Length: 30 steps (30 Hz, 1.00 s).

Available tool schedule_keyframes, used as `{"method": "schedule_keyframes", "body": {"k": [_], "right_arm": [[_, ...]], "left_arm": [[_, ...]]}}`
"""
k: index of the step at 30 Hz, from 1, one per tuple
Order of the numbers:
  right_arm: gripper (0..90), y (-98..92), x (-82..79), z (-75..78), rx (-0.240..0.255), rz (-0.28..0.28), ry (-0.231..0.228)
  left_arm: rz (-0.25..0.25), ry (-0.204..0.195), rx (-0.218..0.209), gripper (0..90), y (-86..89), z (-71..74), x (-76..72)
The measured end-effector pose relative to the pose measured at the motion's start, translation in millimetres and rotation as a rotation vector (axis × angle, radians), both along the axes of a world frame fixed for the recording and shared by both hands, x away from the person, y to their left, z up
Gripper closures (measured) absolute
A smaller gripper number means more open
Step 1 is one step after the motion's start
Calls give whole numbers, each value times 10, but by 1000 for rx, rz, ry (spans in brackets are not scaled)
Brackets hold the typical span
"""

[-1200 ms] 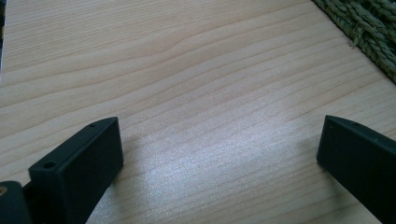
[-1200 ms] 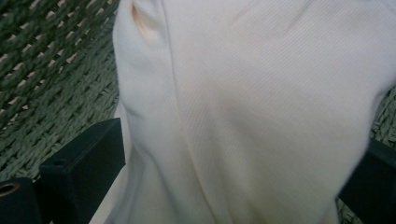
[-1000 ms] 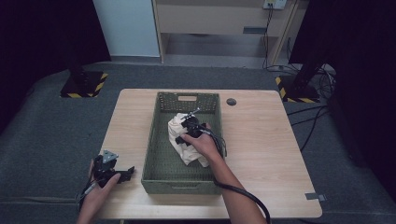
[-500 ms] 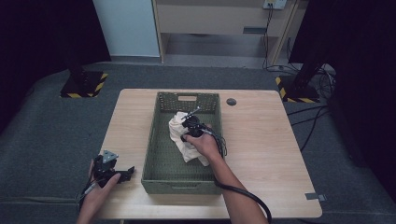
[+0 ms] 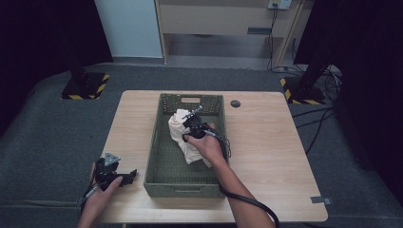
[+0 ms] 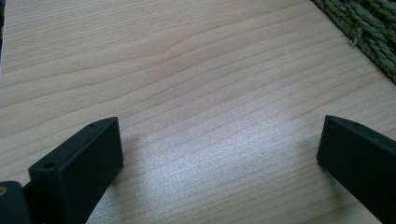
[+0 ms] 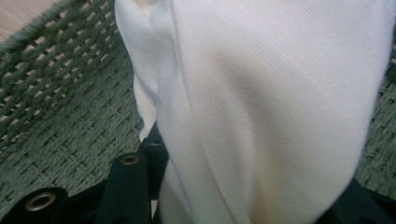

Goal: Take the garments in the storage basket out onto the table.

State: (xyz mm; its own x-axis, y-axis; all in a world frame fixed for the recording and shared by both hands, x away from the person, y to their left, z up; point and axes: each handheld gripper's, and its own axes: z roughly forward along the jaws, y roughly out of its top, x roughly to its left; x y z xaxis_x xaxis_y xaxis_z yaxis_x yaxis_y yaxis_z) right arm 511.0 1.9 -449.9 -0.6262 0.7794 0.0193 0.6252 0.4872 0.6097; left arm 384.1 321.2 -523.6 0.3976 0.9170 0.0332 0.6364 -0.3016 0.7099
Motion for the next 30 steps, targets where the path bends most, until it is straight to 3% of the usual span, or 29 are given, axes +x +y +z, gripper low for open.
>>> {"method": "schedule_keyframes", "body": {"k": [30], "right_arm": [[538,-157,-258,517,23,5,-84]], "left_arm": [[0,0,0,0,-1,0,0]]}}
